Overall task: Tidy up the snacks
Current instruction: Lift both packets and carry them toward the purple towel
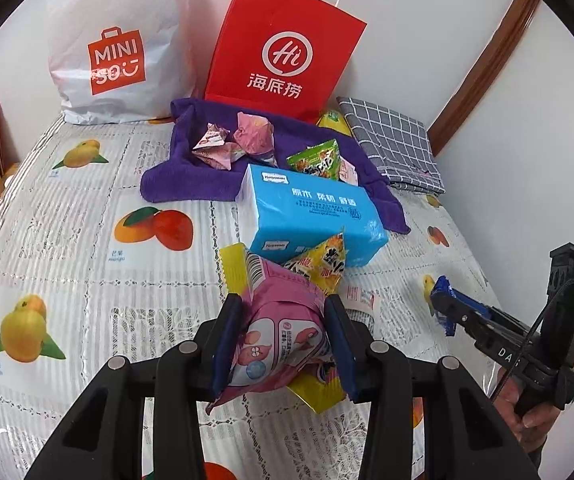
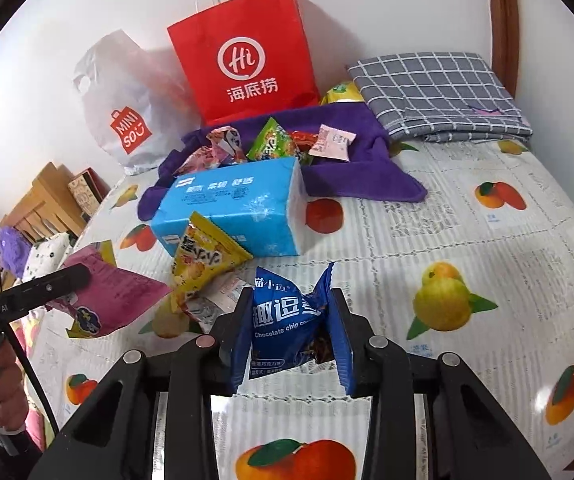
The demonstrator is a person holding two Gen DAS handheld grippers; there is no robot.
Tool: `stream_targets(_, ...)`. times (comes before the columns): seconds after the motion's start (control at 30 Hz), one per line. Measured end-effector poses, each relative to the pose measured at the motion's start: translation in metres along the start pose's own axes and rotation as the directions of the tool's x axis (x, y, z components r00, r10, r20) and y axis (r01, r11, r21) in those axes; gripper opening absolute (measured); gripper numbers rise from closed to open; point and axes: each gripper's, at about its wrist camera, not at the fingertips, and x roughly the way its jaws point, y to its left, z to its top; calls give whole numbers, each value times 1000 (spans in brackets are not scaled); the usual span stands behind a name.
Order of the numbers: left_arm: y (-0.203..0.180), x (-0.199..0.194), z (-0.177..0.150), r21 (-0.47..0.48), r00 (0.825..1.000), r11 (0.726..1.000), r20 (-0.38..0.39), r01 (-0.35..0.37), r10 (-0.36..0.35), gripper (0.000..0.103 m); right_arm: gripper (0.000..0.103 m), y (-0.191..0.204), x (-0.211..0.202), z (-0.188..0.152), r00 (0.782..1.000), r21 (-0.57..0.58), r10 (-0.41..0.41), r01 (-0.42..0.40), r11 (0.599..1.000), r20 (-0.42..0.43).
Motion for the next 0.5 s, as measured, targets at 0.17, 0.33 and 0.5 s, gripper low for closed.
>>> stream_targets(0.17,0,0,4,-6,1000,1000,1,7,-7,39,36,2,-4,5,1000,-7,10,-10,1000,17)
stream_targets(0.33,-7,0,9,13,1000,1000,2,7,-7,38,36,10,-8,10,999,-29,18,-18,999,29)
stream_targets(0.5,-13,-1,18,26,1000,999,1,27,-27,24,36,18,-12,18,998,-55,36,-33,998,51)
